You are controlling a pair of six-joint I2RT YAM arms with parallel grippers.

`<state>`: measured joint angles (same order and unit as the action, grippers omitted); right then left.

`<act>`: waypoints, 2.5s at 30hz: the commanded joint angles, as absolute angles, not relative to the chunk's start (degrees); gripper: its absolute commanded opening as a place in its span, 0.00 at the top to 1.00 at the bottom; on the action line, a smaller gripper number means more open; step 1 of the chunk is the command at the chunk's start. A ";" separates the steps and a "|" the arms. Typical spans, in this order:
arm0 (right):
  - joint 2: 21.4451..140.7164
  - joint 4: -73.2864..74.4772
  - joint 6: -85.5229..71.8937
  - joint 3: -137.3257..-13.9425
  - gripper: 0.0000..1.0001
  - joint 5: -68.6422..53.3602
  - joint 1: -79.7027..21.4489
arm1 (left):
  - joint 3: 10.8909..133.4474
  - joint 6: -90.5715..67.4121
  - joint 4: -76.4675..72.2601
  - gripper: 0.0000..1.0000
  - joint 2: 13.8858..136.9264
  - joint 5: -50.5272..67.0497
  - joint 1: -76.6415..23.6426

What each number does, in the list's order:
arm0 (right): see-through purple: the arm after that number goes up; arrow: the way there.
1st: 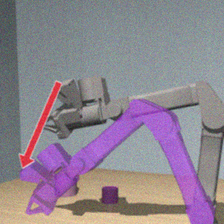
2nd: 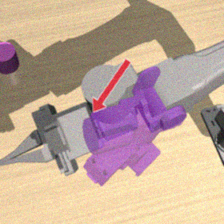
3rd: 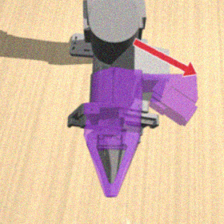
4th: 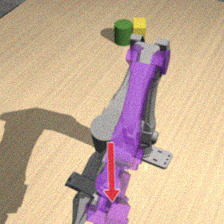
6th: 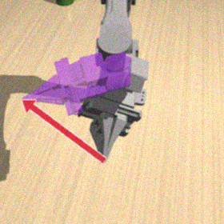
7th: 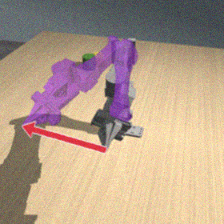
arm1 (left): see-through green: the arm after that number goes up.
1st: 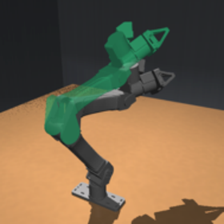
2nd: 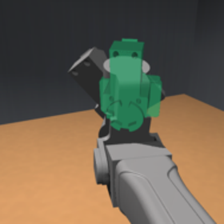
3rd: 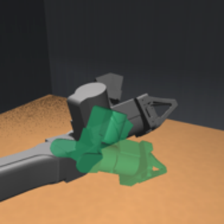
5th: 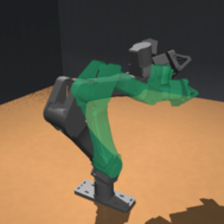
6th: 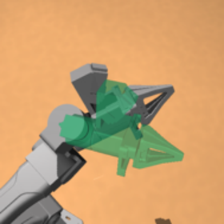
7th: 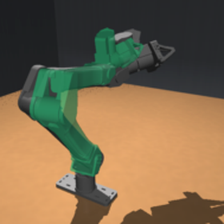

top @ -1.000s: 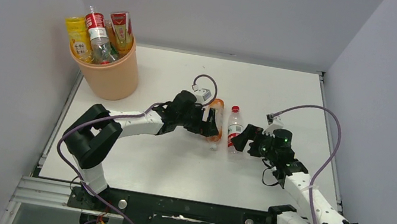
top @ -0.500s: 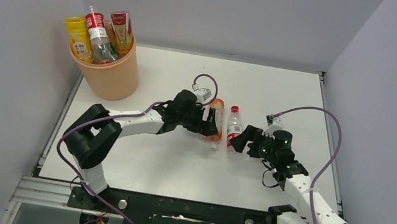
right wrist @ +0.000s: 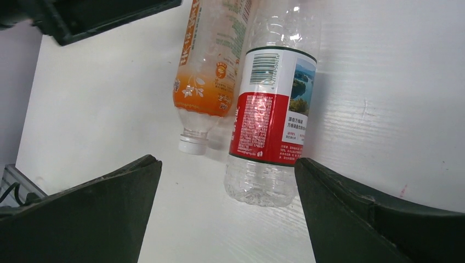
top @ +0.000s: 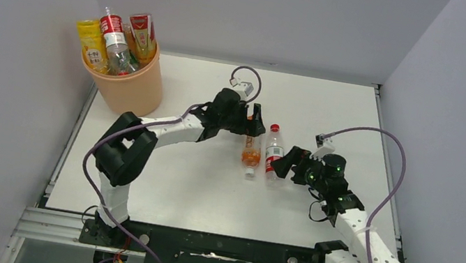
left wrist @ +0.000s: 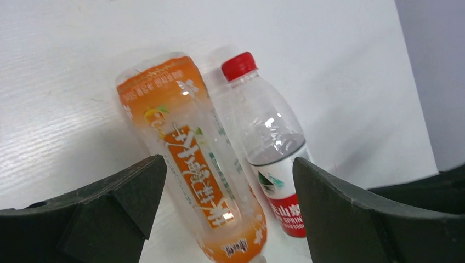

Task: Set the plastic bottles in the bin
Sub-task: Pick up the plastic bottle at the center of the board.

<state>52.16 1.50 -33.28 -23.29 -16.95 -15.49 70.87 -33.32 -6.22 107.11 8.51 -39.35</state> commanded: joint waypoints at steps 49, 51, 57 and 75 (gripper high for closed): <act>49.74 -2.97 -36.03 -20.05 0.02 -18.54 -16.39 | 78.58 -27.86 5.16 0.49 108.13 -5.26 -40.61; 49.77 -3.01 -36.16 -19.96 0.02 -18.36 -16.41 | 77.36 -27.88 4.89 0.49 106.82 -5.21 -40.61; 50.24 -4.05 -36.86 -19.43 0.02 -18.38 -16.77 | 74.86 -27.77 5.09 0.48 103.23 -5.13 -40.53; 51.79 -5.71 -37.78 -19.00 0.02 -18.50 -17.66 | 71.60 -27.69 5.19 0.48 96.59 -4.88 -40.34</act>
